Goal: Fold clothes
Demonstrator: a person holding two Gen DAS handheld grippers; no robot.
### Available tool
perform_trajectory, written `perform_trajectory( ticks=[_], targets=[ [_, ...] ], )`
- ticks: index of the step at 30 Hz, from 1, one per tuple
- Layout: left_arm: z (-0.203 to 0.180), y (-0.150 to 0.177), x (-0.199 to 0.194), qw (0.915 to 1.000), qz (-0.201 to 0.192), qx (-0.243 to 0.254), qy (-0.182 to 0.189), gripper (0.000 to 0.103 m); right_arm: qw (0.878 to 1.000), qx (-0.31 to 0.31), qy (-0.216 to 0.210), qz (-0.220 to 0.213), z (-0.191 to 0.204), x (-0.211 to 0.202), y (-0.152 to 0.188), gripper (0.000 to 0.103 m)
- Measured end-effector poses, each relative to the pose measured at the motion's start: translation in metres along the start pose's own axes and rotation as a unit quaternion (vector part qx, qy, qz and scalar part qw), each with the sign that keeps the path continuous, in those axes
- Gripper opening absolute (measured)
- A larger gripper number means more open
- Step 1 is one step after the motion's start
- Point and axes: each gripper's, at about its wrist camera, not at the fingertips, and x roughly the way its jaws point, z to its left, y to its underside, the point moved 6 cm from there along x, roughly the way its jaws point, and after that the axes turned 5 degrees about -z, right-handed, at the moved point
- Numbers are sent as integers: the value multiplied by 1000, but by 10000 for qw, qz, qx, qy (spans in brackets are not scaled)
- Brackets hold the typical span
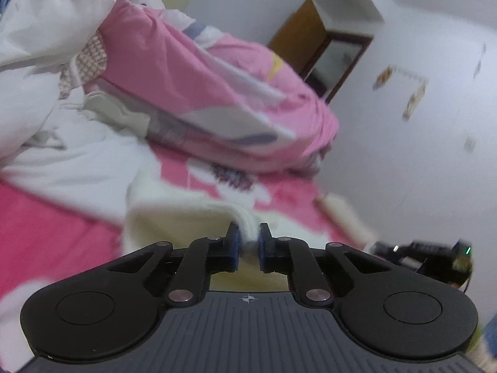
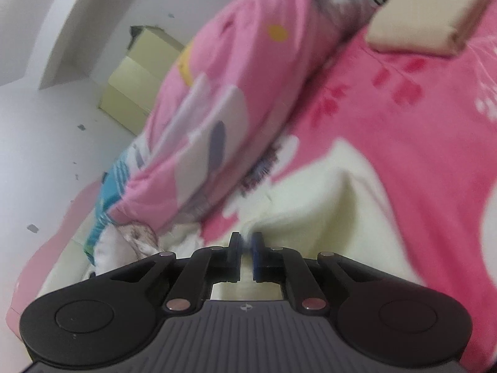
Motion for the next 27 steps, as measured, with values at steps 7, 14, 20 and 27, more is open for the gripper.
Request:
perform_trajectory(
  ticks=[7, 14, 20, 27],
  targets=[
    [22, -40, 45, 9986, -88, -524, -36, 10, 9999, -70, -105, -3, 14, 57, -51, 6],
    [78, -33, 113, 9889, 710, -1045, -779, 10, 9977, 416, 454, 297, -31, 136, -69, 6],
    [100, -24, 129, 9823, 934, -1285, -993, 12, 9872, 1126, 958, 603, -86, 181, -63, 6],
    [98, -31, 119, 9794, 919, -1628, -764, 42, 9833, 1433, 983, 536, -94, 172, -60, 11]
  ],
)
